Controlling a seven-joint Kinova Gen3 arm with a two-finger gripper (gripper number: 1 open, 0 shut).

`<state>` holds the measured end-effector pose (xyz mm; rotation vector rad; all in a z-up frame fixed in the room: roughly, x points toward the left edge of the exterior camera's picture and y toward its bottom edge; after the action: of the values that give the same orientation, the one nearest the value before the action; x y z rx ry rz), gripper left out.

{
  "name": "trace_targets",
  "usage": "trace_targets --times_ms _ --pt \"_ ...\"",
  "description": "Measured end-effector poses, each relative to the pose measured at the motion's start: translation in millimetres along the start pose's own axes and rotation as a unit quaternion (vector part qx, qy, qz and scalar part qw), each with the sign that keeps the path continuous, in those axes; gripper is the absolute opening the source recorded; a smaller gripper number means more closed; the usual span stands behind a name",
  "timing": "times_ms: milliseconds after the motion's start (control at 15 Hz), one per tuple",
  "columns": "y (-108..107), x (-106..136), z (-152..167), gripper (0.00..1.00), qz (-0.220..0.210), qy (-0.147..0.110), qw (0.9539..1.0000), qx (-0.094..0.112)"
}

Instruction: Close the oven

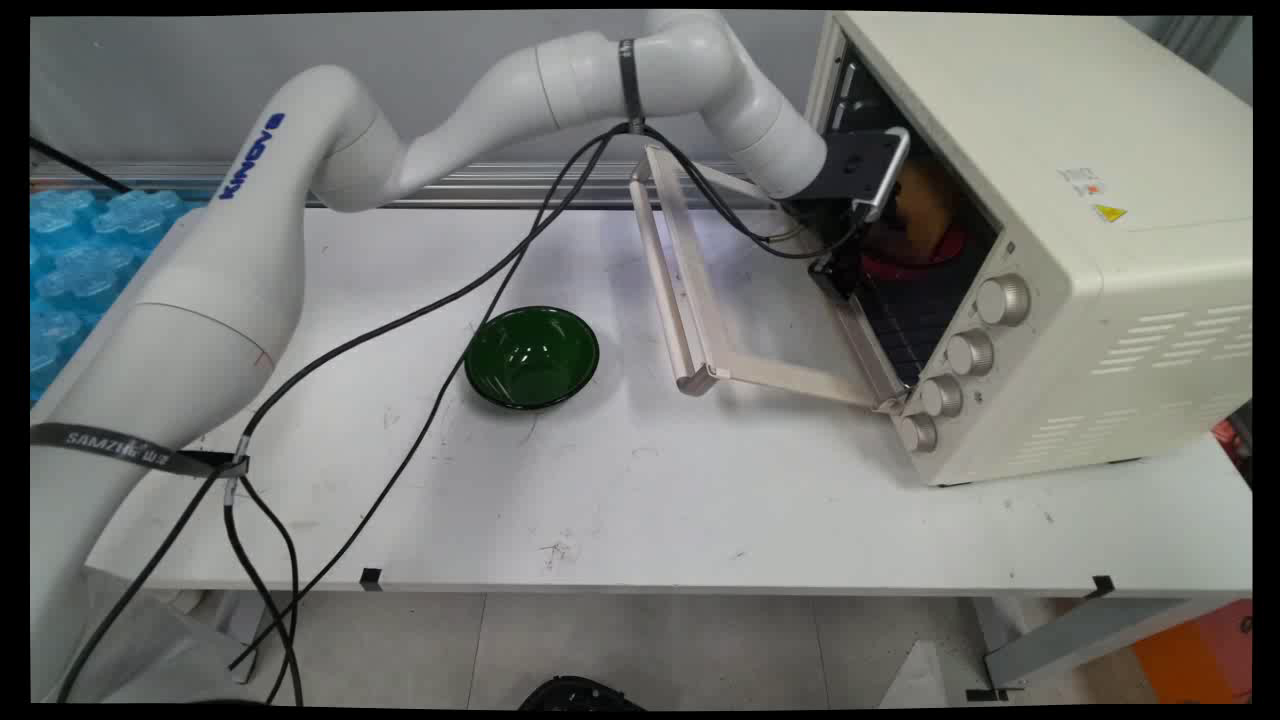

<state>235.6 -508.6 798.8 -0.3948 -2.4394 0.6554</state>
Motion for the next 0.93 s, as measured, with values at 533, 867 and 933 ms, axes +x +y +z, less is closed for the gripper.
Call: trace_targets --times_ms 533,867,933 --pt "12 -7 -41 1.0 -0.038 0.005 0.9993 0.004" --pt "19 -15 -83 1.0 -0.106 0.009 0.9943 0.011" --pt "21 -18 -93 1.0 -0.127 0.01 0.9917 0.013"
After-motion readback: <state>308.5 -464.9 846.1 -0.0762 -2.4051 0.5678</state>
